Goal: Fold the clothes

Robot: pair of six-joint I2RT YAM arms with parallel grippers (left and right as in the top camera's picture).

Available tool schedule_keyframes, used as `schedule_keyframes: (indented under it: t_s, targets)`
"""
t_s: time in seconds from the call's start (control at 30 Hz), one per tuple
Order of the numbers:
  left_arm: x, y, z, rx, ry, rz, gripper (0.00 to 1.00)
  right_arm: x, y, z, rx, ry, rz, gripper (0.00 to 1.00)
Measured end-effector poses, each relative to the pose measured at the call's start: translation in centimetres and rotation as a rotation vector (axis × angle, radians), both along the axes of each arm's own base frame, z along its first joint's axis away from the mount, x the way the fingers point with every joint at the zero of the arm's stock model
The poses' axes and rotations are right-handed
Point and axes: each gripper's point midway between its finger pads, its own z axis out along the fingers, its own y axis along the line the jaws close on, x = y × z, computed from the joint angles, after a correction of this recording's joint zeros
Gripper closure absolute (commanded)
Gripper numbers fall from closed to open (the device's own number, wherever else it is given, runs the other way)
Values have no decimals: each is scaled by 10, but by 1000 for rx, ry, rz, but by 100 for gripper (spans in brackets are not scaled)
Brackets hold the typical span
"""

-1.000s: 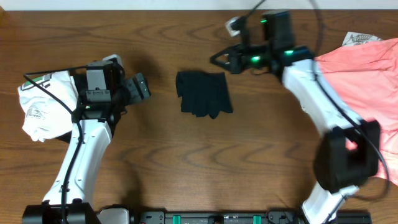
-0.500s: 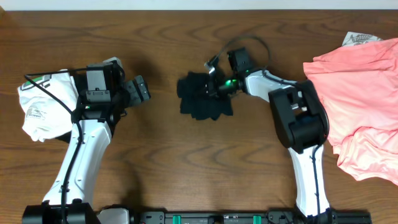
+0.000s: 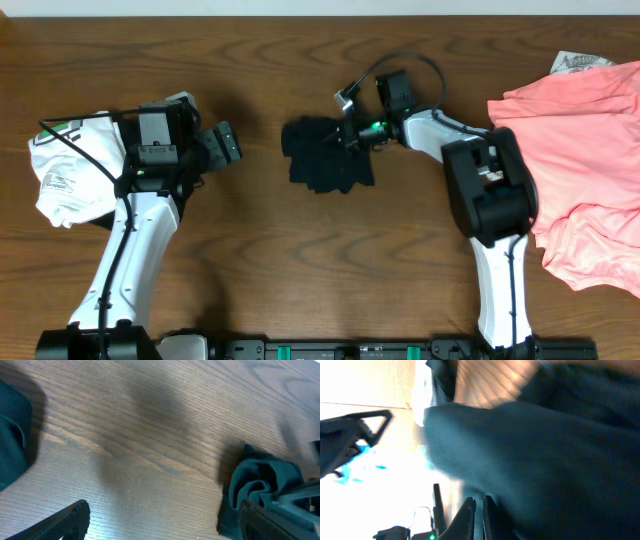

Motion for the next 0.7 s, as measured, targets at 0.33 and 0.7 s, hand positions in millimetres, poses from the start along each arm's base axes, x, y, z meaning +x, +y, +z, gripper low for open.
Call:
schedule_keyframes:
  t_s: [0.33, 0.7]
  targets:
    - [0, 0, 0, 0, 0, 0, 5, 14, 8, 106, -12, -314, -53, 88]
    - [0, 0, 0, -1, 1, 0, 5, 11, 49, -4, -259, -311, -76, 84]
